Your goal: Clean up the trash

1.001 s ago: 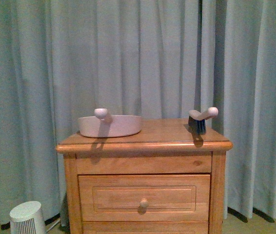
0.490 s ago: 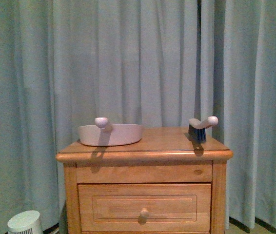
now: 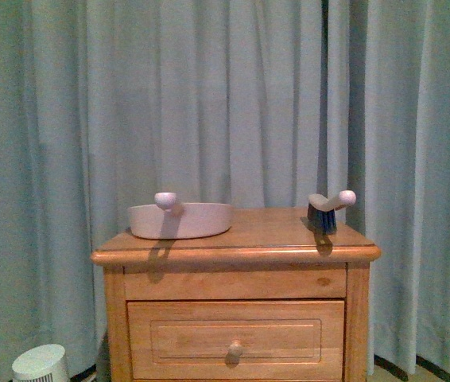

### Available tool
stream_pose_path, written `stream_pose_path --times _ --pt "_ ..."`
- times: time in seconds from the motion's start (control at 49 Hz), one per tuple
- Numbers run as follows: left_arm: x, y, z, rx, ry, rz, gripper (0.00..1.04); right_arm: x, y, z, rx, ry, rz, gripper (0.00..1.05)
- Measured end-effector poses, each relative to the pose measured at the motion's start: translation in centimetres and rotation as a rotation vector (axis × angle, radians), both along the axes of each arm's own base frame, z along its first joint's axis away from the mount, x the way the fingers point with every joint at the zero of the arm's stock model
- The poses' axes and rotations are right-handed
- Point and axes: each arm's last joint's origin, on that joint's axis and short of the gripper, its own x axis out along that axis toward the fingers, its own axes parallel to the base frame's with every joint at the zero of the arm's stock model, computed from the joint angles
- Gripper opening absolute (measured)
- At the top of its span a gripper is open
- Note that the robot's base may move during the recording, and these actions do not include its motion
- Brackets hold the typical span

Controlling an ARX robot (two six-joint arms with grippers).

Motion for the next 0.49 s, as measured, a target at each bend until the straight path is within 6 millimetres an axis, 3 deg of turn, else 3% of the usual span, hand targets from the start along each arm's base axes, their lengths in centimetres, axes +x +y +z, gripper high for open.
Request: stream_pose_path --times 0.49 --pt "0.00 0.00 0.00 0.000 0.000 0.000 0.97 0.00 0.00 0.00 0.000 0.000 0.000 0.97"
